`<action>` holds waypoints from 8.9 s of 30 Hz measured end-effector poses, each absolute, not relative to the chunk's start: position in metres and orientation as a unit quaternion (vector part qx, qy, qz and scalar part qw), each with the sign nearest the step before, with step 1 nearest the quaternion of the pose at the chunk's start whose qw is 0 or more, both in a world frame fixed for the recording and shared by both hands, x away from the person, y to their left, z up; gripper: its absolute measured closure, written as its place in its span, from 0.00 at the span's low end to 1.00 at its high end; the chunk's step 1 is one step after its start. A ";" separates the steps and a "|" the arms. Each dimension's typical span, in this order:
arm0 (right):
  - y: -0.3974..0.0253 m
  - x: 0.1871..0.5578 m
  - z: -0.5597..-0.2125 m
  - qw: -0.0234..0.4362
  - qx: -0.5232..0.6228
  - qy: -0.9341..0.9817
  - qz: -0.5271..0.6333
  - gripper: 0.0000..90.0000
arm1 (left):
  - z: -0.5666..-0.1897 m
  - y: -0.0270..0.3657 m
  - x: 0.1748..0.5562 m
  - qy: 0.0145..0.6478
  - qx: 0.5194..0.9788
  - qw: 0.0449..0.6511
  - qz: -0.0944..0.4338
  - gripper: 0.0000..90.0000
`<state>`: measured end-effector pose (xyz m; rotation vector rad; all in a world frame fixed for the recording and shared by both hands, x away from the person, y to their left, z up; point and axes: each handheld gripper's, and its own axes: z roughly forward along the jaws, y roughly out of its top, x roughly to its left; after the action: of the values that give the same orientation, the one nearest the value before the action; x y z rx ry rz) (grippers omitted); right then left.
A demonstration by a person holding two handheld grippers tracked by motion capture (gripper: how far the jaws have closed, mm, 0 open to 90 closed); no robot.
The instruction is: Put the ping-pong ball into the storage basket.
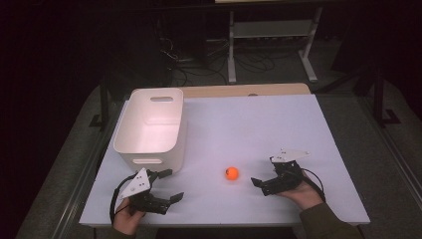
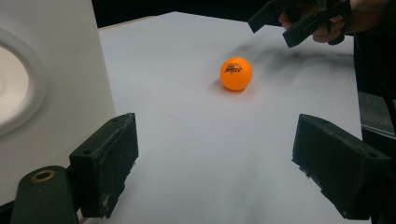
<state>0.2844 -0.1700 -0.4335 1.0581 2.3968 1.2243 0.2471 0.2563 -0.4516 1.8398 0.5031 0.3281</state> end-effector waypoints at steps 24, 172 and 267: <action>-0.158 0.294 -0.434 0.112 0.353 0.829 0.419 0.00 | -0.452 0.256 0.247 0.212 0.784 0.566 0.141 0.16; -0.078 0.311 -0.459 0.087 0.273 0.875 0.390 0.00 | -0.452 0.256 0.247 0.212 0.783 0.568 0.140 0.16; -0.087 0.311 -0.456 0.078 0.280 0.869 0.399 0.55 | -0.452 0.256 0.247 0.213 0.783 0.568 0.139 0.16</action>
<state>0.3112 -0.0870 -0.4559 0.8379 2.6030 1.1957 0.2470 0.2564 -0.4517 1.8385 0.4999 0.3264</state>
